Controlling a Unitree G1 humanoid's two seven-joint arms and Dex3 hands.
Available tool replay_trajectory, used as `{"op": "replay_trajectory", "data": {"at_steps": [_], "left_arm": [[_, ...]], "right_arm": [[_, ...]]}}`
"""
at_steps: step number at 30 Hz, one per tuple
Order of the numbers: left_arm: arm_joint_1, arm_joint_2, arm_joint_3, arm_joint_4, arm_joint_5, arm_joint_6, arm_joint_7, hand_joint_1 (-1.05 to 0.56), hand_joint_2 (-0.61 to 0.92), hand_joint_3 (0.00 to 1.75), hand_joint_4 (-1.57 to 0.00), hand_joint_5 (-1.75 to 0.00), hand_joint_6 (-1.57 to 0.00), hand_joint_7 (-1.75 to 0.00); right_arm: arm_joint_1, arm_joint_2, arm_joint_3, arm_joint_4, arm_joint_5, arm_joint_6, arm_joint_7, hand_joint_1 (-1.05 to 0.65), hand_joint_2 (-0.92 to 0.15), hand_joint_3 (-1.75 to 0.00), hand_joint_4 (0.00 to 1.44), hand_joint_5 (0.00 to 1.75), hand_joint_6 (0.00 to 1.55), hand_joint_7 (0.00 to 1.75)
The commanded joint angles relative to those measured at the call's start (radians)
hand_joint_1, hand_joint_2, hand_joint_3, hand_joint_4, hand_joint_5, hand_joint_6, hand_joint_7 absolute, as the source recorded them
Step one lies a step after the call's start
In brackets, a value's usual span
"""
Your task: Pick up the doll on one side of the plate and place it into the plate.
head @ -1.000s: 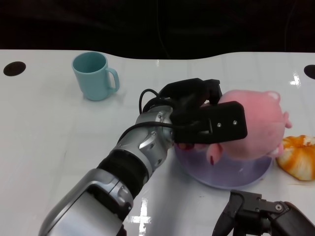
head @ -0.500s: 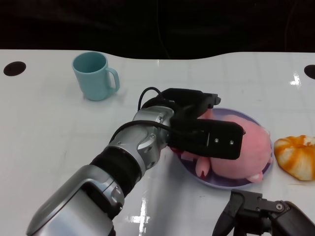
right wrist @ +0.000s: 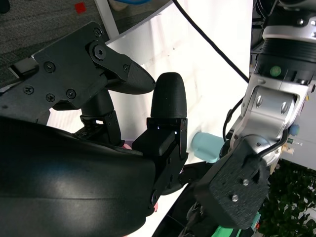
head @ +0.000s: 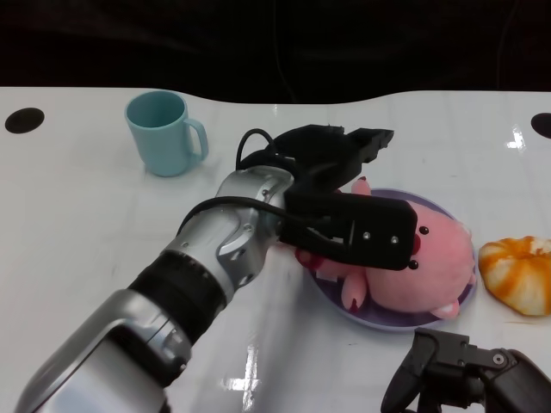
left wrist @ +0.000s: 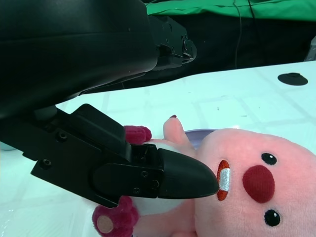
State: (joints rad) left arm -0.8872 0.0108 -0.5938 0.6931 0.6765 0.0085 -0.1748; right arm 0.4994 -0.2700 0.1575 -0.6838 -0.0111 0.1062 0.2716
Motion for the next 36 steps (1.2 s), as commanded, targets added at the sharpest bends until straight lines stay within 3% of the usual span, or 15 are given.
{"op": "replay_trajectory", "data": {"at_steps": [1,12,15,17,21,30,31,33,36], "left_arm": [[0.057,0.052,0.043,-0.108,-0.037,-0.024,-0.013,-1.04,0.92,0.47,-0.01,0.00,-0.03,-0.02],[0.277,0.177,0.179,-0.421,-0.181,-0.123,-0.042,-0.90,0.92,0.40,-0.19,-0.15,-0.19,-0.10],[0.356,0.204,0.224,-0.491,-0.222,-0.188,-0.014,-0.81,0.92,0.39,-0.10,-0.65,-0.30,-0.14],[0.403,0.216,0.251,-0.525,-0.249,-0.225,-0.005,-0.77,0.92,0.38,-0.10,-0.78,-0.35,-0.15],[0.511,0.214,0.312,-0.596,-0.317,-0.280,0.014,-0.68,0.92,0.30,-0.18,-0.90,-0.43,-0.19],[0.679,0.203,0.396,-0.674,-0.471,-0.396,0.005,-0.24,0.90,0.13,-0.30,-1.06,-0.57,-0.26],[0.701,0.199,0.407,-0.676,-0.497,-0.415,0.005,-0.20,0.87,0.15,-0.36,-1.10,-0.59,-0.28],[0.736,0.192,0.421,-0.687,-0.532,-0.424,0.001,-0.13,0.57,0.73,-0.46,-1.15,-0.59,-0.39],[0.785,0.182,0.441,-0.706,-0.566,-0.433,0.002,-0.06,0.43,1.07,-0.57,-1.22,-0.67,-0.52]], "right_arm": [[0.004,-0.008,-0.014,-0.003,0.007,-0.009,0.004,-0.18,-0.54,-1.06,0.66,1.69,0.63,1.31],[0.003,-0.011,-0.032,0.008,0.016,-0.015,0.019,-0.18,-0.56,-1.04,0.65,1.69,0.62,1.31],[0.003,-0.011,-0.034,0.011,0.014,-0.019,0.022,-0.18,-0.56,-1.04,0.65,1.69,0.62,1.31],[0.003,-0.010,-0.035,0.014,0.015,-0.021,0.024,-0.18,-0.56,-1.04,0.65,1.69,0.62,1.31],[0.003,-0.009,-0.039,0.017,0.019,-0.023,0.030,-0.18,-0.56,-1.04,0.65,1.69,0.62,1.31],[0.004,-0.011,-0.042,0.014,0.015,-0.023,0.036,-0.19,-0.56,-1.03,0.65,1.68,0.62,1.31],[0.005,-0.011,-0.042,0.014,0.015,-0.023,0.036,-0.18,-0.56,-1.03,0.65,1.68,0.62,1.31],[0.005,-0.011,-0.043,0.014,0.017,-0.024,0.037,-0.18,-0.56,-1.03,0.66,1.68,0.62,1.31],[0.003,-0.011,-0.044,0.018,0.017,-0.030,0.039,-0.19,-0.56,-1.03,0.66,1.68,0.62,1.30]]}}
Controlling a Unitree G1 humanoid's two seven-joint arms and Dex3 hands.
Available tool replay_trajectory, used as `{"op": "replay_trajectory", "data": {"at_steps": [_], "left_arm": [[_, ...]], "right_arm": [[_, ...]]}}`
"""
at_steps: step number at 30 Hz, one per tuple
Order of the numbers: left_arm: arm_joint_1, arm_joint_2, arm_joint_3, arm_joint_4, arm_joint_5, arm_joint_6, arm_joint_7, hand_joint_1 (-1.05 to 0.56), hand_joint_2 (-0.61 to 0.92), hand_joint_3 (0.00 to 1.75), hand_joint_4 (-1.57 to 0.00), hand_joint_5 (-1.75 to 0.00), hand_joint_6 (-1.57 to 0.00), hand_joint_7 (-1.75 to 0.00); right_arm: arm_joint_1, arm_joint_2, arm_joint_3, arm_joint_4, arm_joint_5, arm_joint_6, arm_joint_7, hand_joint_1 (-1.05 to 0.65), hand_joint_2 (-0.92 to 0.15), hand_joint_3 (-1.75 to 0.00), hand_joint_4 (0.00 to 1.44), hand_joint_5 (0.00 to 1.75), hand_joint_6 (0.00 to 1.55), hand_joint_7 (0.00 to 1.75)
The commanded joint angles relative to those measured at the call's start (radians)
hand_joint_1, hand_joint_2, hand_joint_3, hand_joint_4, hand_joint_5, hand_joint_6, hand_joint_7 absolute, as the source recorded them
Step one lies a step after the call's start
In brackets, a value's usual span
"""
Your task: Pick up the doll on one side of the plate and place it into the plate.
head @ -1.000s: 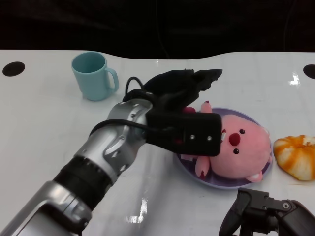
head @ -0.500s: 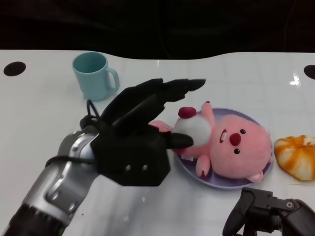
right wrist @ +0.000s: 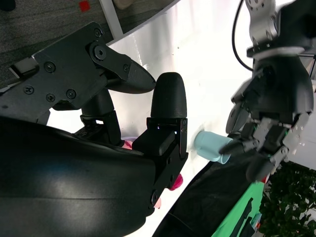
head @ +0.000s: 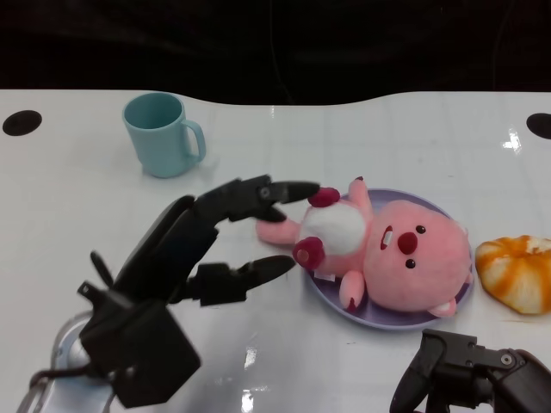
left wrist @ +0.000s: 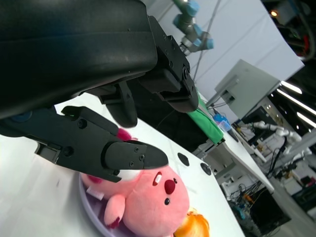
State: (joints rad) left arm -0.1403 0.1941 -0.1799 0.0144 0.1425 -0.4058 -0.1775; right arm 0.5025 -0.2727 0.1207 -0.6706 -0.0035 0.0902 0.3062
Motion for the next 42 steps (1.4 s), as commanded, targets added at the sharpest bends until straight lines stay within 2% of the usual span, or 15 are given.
{"op": "replay_trajectory", "data": {"at_steps": [1,3,5,8,12,16,21,25,30,42], "left_arm": [[0.052,-0.007,0.032,-0.036,-0.042,-0.016,0.007,-0.05,0.41,1.14,-0.61,-1.23,-0.70,-0.58],[0.084,-0.017,0.042,-0.063,-0.077,0.014,-0.001,-0.03,0.39,1.26,-0.67,-1.26,-0.76,-0.73],[0.120,-0.030,0.049,-0.106,-0.134,0.080,-0.017,-0.04,0.40,1.29,-0.73,-1.32,-0.80,-0.90],[0.176,-0.037,0.055,-0.196,-0.195,0.206,-0.029,-0.05,0.46,1.26,-0.78,-1.46,-0.78,-1.17],[0.242,-0.030,0.063,-0.308,-0.249,0.361,-0.039,-0.09,0.50,1.26,-0.80,-1.64,-0.75,-1.38],[0.293,-0.032,0.075,-0.403,-0.289,0.494,-0.033,-0.13,0.48,1.28,-0.80,-1.74,-0.73,-1.45],[0.345,-0.025,0.113,-0.560,-0.420,0.803,-0.022,-0.16,0.50,1.31,-0.84,-1.75,-0.71,-1.56],[0.360,-0.013,0.147,-0.646,-0.502,0.991,-0.016,-0.15,0.50,1.28,-0.86,-1.75,-0.68,-1.62],[0.364,-0.013,0.150,-0.641,-0.525,1.045,-0.025,-0.13,0.45,1.30,-0.87,-1.75,-0.71,-1.62],[0.363,-0.002,0.146,-0.537,-0.546,1.003,-0.110,-0.17,0.47,1.30,-0.85,-1.75,-0.69,-1.65]], "right_arm": [[-0.001,-0.009,-0.008,0.006,0.009,-0.015,0.005,-0.19,-0.56,-1.03,0.66,1.68,0.62,1.30],[-0.001,-0.009,-0.008,0.006,0.008,-0.014,0.005,-0.20,-0.56,-1.03,0.66,1.67,0.63,1.30],[-0.001,-0.008,-0.008,0.008,0.010,-0.016,0.006,-0.20,-0.56,-1.03,0.66,1.67,0.63,1.30],[-0.001,-0.008,-0.008,0.008,0.009,-0.015,0.007,-0.20,-0.56,-1.02,0.66,1.67,0.63,1.30],[-0.001,-0.006,-0.006,0.007,0.005,-0.017,0.006,-0.20,-0.56,-1.02,0.66,1.67,0.63,1.30],[0.000,-0.005,-0.005,0.004,0.007,-0.013,0.007,-0.20,-0.57,-1.02,0.66,1.67,0.63,1.30],[-0.001,-0.005,-0.006,0.003,0.007,-0.012,0.007,-0.21,-0.56,-1.02,0.66,1.67,0.63,1.30],[-0.001,-0.006,-0.011,0.001,0.014,-0.007,0.009,-0.21,-0.57,-1.02,0.66,1.67,0.63,1.30],[-0.002,-0.012,-0.020,0.007,0.013,-0.019,0.014,-0.21,-0.57,-1.02,0.66,1.67,0.63,1.30],[0.006,-0.013,-0.037,0.005,0.015,-0.010,0.019,-0.19,-0.56,-1.02,0.66,1.66,0.63,1.30]]}}
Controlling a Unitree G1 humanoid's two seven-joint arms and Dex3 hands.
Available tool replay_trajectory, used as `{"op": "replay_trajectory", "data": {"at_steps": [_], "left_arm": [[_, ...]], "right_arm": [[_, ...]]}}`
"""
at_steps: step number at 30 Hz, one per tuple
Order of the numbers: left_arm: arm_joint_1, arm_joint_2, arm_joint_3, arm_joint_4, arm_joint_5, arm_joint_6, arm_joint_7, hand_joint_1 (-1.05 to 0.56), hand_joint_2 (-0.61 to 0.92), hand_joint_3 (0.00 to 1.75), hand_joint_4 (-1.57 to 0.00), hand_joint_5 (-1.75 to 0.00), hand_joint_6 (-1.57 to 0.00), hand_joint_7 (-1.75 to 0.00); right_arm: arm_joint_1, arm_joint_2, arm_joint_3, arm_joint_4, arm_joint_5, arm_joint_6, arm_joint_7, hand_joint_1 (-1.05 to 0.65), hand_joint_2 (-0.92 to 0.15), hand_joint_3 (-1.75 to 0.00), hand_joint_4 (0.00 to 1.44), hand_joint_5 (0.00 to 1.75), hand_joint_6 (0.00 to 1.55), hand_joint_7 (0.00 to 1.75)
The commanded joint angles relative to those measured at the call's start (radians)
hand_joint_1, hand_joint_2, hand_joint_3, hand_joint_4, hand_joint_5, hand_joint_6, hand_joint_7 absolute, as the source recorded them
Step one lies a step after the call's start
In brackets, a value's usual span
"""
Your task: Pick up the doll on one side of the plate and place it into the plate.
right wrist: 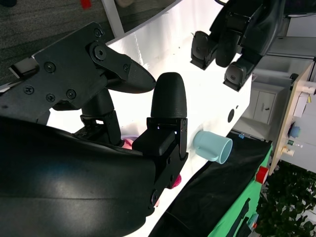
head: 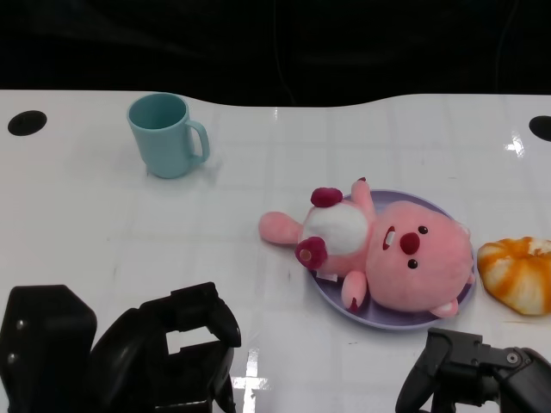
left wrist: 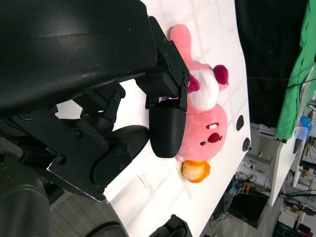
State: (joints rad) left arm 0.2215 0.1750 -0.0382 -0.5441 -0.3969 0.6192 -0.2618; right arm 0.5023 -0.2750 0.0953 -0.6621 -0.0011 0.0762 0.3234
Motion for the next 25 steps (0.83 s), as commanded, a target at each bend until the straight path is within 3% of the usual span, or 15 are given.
{"op": "replay_trajectory", "data": {"at_steps": [1,25], "left_arm": [[0.000,0.017,0.005,0.030,-0.008,-0.026,-0.032,-0.17,0.47,1.31,-0.85,-1.75,-0.69,-1.65],[-0.003,0.046,0.016,0.087,-0.011,-0.058,-0.091,-0.16,0.44,1.34,-0.85,-1.75,-0.69,-1.63]], "right_arm": [[0.007,-0.011,-0.013,-0.001,0.011,-0.002,0.002,-0.18,-0.56,-1.02,0.66,1.66,0.63,1.30],[0.024,0.020,0.011,-0.016,-0.012,-0.015,-0.039,-0.16,-0.55,-1.05,0.64,1.69,0.61,1.31]]}}
